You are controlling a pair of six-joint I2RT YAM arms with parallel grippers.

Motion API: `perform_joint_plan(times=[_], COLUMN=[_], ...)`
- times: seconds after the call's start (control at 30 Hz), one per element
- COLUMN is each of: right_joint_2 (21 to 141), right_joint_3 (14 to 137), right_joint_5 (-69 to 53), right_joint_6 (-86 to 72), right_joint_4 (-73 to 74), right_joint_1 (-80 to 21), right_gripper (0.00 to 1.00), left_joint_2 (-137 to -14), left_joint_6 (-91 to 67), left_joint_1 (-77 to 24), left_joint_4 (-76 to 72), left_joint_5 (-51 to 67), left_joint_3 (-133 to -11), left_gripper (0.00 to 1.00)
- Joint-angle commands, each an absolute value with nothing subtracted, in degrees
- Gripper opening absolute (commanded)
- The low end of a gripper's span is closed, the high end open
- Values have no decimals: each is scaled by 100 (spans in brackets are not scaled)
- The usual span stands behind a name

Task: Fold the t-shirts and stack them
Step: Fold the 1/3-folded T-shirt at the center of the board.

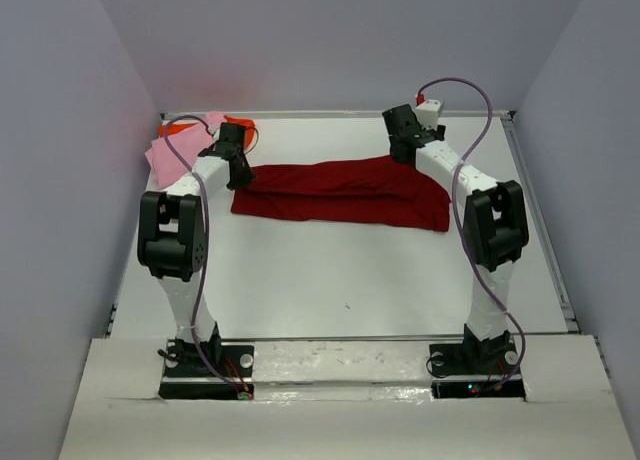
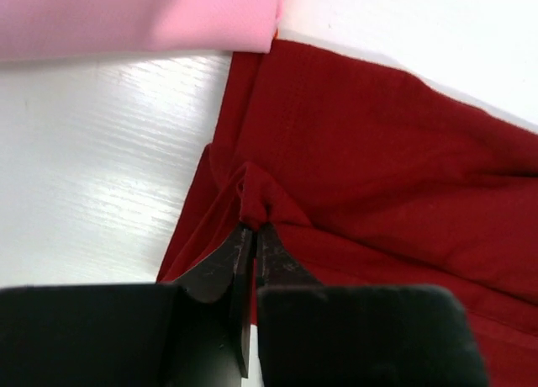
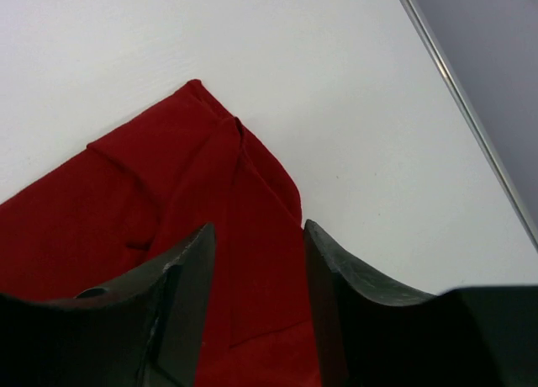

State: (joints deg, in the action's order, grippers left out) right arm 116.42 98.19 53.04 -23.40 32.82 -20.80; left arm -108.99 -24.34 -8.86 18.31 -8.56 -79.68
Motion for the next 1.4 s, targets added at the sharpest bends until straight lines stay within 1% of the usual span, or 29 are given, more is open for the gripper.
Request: perform_joint_plan(times=[0.0, 0.07, 0.1, 0.2, 0.23, 0.27, 0.3, 0.33, 0.4, 0.43, 0.6, 0.63, 0.77, 0.8, 1.0, 1.13, 1.23, 1.37], right_joint_2=[11540, 11347, 11277, 10918, 10794, 10558, 10434, 10311, 9994, 9880, 9335, 9325, 9562, 9641, 10299, 10660, 10906, 11056], right_joint_3=[10046, 9871, 9809, 9477, 9362, 9125, 8993, 8852, 8492, 8351, 7648, 7594, 7427, 7409, 7663, 7962, 8138, 8174], right_joint_5=[5204, 5133, 4985, 4791, 4459, 4360, 4029, 3851, 3701, 3491, 2867, 2787, 2225, 2128, 1697, 1687, 1679, 1749], right_joint_6=[-2084, -2004, -1882, -1854, -1854, -1898, -1942, -1916, -2012, -2004, -2127, -2170, -2311, -2338, -2470, -2470, -2505, -2558], right_joint_4=[2822, 2725, 2646, 2619, 2619, 2619, 2637, 2637, 2768, 2769, 2786, 2786, 2751, 2716, 2470, 2399, 2426, 2347], right_joint_1=[-2039, -2039, -2039, -2039, -2039, -2039, -2039, -2039, -2039, -2039, -2039, -2039, -2039, -2039, -2039, -2039, -2039, -2039], right_gripper=[58, 63, 66, 67, 69, 69, 70, 70, 71, 71, 70, 71, 69, 66, 60, 60, 59, 59], left_joint_2=[-10635, -10407, -10328, -10004, -9906, -9670, -9537, -9388, -8896, -8721, -7684, -7560, -7085, -7067, -7102, -7023, -6961, -6926], left_joint_6=[-2338, -2320, -2320, -2329, -2355, -2373, -2364, -2338, -2268, -2250, -2136, -2110, -2005, -1969, -1898, -1863, -1811, -1793], left_joint_1=[-712, -694, -686, -686, -694, -694, -694, -694, -694, -694, -703, -703, -825, -878, -993, -1019, -1055, -1081], left_joint_4=[1530, 1442, 1433, 1476, 1477, 1442, 1389, 1336, 1126, 968, 475, 396, 44, 44, 44, 44, 53, 53], left_joint_5=[-826, -914, -958, -905, -879, -757, -678, -625, -449, -387, -26, 139, 159, 89, 62, 62, -149, -167], left_joint_3=[-8078, -7981, -7963, -7910, -7875, -7736, -7647, -7559, -7191, -7076, -6294, -6197, -5696, -5678, -5766, -5748, -5757, -5766], left_gripper=[14, 22, 33, 47, 55, 61, 73, 79, 82, 89, 92, 92, 95, 95, 95, 95, 95, 95])
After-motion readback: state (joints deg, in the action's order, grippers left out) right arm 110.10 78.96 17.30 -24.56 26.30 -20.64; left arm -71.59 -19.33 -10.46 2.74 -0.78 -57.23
